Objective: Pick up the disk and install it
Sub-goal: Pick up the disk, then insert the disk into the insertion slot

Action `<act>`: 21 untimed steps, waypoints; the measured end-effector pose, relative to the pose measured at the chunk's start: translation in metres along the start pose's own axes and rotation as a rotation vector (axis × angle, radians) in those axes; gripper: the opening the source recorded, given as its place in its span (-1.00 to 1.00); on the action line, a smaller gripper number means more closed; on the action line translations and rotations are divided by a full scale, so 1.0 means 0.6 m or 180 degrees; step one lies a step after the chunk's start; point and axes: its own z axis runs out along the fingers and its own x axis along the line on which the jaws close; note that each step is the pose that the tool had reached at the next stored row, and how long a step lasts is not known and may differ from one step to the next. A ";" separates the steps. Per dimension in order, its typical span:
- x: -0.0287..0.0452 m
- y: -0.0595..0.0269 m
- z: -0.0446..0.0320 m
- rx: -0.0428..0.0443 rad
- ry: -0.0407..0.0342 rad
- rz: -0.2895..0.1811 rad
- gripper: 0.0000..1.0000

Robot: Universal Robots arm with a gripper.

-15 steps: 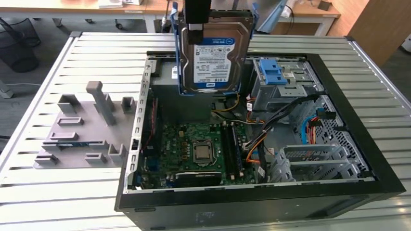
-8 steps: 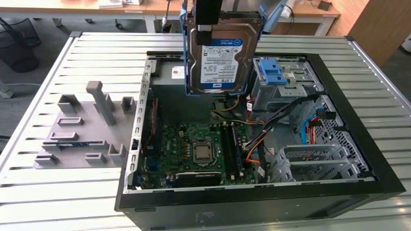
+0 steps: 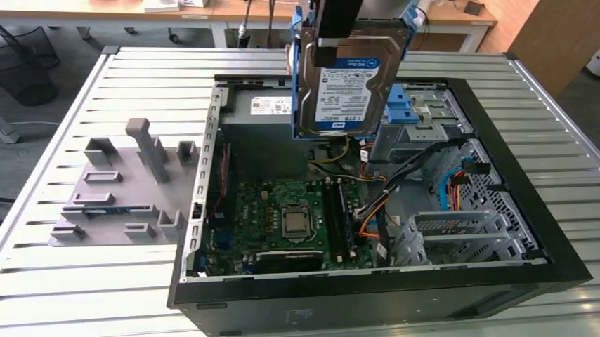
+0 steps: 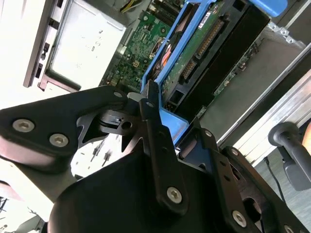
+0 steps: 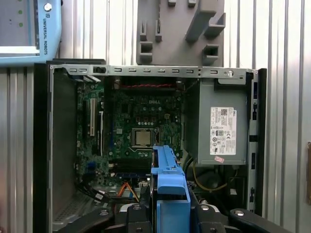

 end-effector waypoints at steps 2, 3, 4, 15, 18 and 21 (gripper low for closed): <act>0.000 -0.006 0.000 0.0000 0.0001 0.0001 -0.27; 0.000 -0.007 0.000 0.0000 0.0000 0.0001 -0.27; 0.000 -0.007 0.000 0.0000 0.0000 0.0001 -0.27; 0.000 -0.008 0.000 0.0000 0.0000 0.0001 -0.27; 0.002 -0.008 0.000 0.0000 0.0000 0.0000 -0.27; 0.003 -0.008 0.000 0.0000 0.0002 0.0001 -0.27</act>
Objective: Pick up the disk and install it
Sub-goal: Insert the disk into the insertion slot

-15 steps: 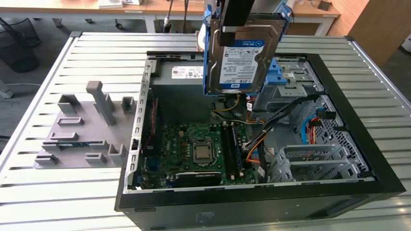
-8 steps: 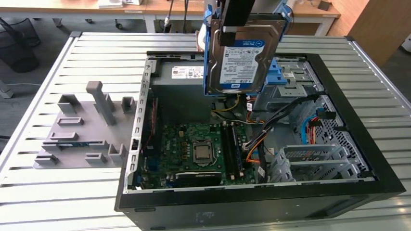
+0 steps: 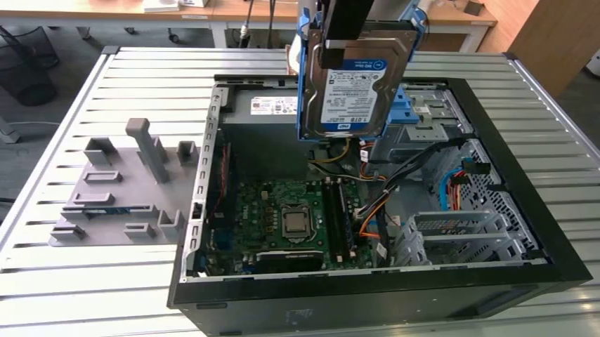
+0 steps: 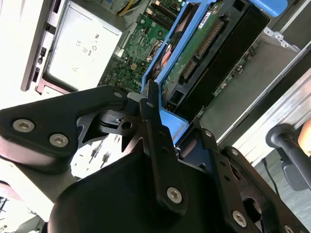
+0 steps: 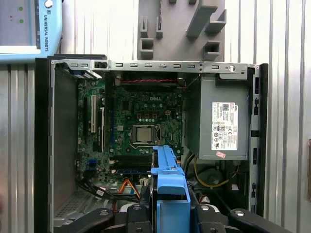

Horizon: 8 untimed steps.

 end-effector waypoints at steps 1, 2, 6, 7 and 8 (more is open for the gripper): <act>0.000 0.000 0.000 0.0000 0.0000 0.0000 -0.27; 0.000 0.000 0.000 0.0000 0.0001 0.0000 -0.27; 0.003 0.000 0.000 0.0000 0.0003 0.0000 -0.27; 0.003 0.000 0.000 0.0000 0.0003 0.0000 -0.27; 0.004 0.000 0.000 0.0000 0.0004 0.0000 -0.27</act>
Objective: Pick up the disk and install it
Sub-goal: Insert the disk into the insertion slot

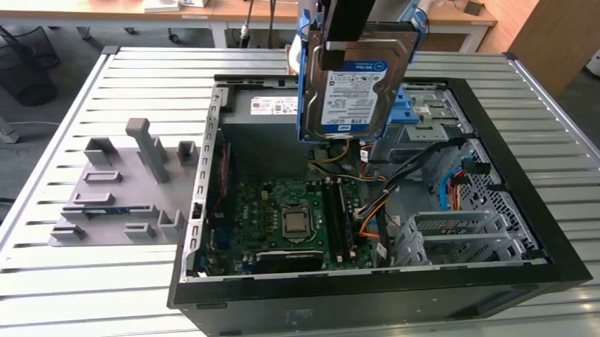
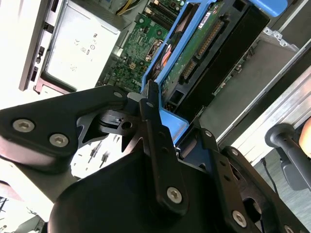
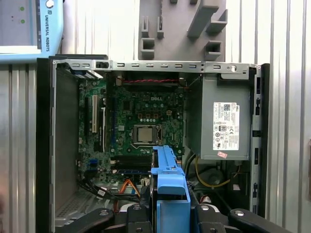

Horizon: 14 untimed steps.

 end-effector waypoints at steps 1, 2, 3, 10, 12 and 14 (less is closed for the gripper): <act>0.001 0.000 0.000 0.0000 0.0001 0.0000 -0.27; 0.001 0.000 0.000 0.0000 0.0000 0.0000 -0.27; 0.002 0.000 0.000 0.0000 0.0000 0.0000 -0.27; 0.023 0.000 0.001 0.0000 0.0000 0.0000 -0.27; 0.035 0.000 0.001 0.0001 0.0000 0.0000 -0.27; 0.048 0.000 0.001 0.0001 0.0000 0.0000 -0.27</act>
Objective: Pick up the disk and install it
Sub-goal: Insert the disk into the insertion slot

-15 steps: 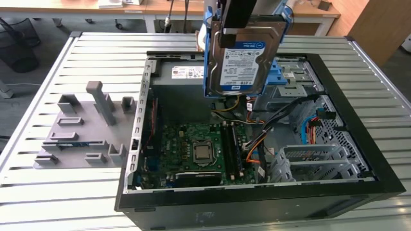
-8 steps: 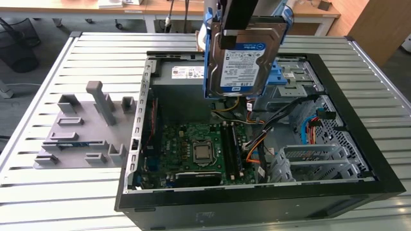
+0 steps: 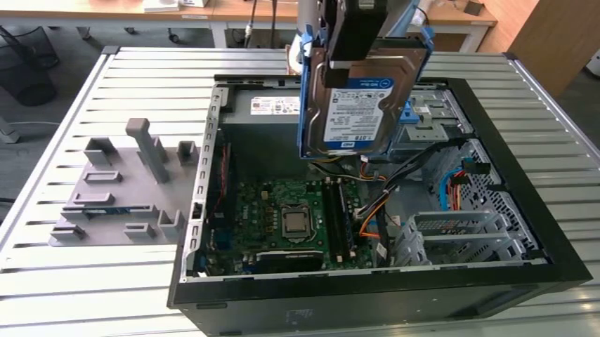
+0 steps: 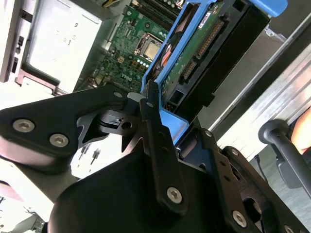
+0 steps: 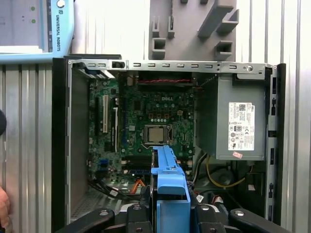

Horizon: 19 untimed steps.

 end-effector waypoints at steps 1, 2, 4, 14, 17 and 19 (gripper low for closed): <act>0.005 0.000 0.000 0.0000 0.0000 0.0000 -0.27; 0.011 0.000 0.000 0.0000 0.0000 0.0000 -0.27; 0.019 0.000 0.000 0.0000 0.0000 0.0000 -0.27; 0.023 -0.031 0.001 0.0000 0.0000 0.0000 -0.27; 0.024 -0.035 0.002 0.0000 0.0001 0.0000 -0.27; 0.025 -0.035 0.002 0.0000 0.0000 0.0000 -0.27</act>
